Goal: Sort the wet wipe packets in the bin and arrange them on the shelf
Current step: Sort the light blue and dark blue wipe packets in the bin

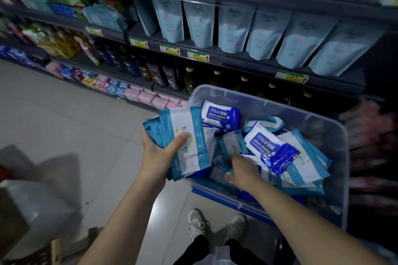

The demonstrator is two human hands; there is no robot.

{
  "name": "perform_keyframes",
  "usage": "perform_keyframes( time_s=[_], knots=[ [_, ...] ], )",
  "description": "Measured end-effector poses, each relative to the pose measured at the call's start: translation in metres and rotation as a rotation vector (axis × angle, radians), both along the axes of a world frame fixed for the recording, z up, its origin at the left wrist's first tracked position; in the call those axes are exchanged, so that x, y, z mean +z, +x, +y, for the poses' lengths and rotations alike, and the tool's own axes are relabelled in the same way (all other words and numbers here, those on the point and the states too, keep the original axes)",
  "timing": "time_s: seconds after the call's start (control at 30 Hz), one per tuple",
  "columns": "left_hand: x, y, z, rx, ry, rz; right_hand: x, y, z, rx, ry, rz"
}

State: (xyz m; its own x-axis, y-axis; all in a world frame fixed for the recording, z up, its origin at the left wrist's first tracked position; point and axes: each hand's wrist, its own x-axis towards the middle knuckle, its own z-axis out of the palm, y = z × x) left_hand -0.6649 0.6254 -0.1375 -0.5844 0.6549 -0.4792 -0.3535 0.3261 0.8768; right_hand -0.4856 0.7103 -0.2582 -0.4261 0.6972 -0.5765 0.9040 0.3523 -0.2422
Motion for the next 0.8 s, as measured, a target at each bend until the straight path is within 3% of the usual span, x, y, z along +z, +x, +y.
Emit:
perform_keyframes(
  time_s=[0.1,0.23,0.47,0.6,0.7,0.8],
  knots=[
    [0.001,0.001,-0.002,-0.009,-0.008,-0.009,-0.001,0.000,0.002,0.091,0.056,-0.057],
    [0.000,0.003,-0.002,-0.016,-0.013,-0.020,-0.004,0.014,0.005,-0.012,0.064,0.077],
    [-0.002,0.007,0.003,-0.043,-0.018,-0.011,0.024,0.032,0.022,-0.685,-0.328,0.727],
    [0.001,0.014,0.010,-0.076,-0.008,0.007,0.066,0.035,0.034,-0.960,-0.440,1.004],
    [0.003,0.021,0.017,-0.119,0.010,0.026,0.103,0.027,0.039,-0.983,-0.509,1.202],
    [0.004,0.033,0.025,-0.188,0.050,0.004,0.129,0.005,0.031,-0.875,-0.517,1.219]
  ],
)
